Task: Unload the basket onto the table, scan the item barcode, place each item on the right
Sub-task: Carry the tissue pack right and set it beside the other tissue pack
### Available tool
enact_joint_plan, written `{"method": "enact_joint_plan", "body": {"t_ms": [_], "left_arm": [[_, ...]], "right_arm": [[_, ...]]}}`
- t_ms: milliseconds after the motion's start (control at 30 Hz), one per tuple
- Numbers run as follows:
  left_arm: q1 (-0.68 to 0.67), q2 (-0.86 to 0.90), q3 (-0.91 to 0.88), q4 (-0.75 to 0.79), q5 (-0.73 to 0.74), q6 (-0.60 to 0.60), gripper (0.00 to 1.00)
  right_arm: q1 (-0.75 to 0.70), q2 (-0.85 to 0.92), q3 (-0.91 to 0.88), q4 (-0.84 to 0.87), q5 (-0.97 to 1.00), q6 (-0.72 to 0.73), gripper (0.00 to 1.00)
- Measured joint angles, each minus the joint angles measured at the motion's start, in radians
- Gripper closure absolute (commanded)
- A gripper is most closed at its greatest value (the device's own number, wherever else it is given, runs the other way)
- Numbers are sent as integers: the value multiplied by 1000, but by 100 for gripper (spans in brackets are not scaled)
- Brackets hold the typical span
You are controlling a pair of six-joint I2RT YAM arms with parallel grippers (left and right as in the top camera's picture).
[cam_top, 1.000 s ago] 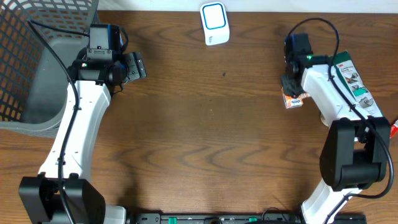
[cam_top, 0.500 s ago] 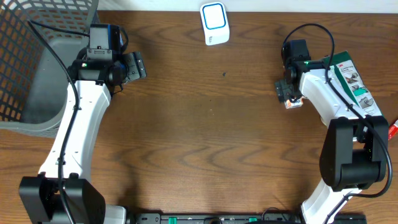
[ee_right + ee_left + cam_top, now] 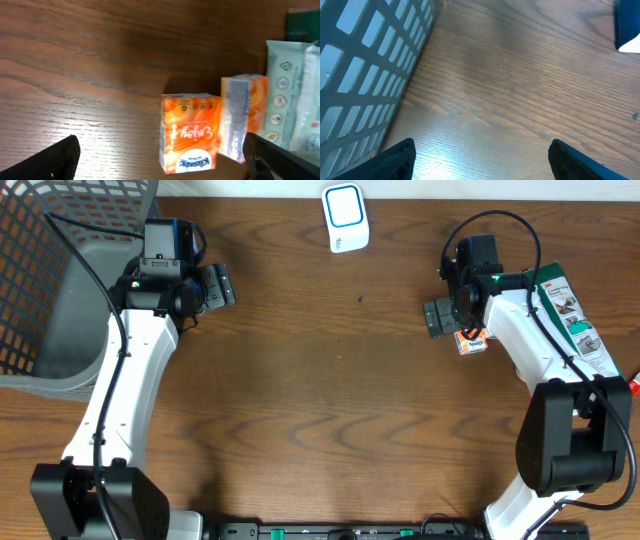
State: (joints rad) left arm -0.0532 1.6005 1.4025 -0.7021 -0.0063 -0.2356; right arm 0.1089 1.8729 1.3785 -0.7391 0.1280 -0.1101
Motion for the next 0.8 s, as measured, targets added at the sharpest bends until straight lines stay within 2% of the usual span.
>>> {"method": "enact_joint_plan", "body": {"t_ms": [800], "left_arm": [[0,0,0,0,0,0,14]], "right_arm": [[0,0,0,0,-24,0,1]]}}
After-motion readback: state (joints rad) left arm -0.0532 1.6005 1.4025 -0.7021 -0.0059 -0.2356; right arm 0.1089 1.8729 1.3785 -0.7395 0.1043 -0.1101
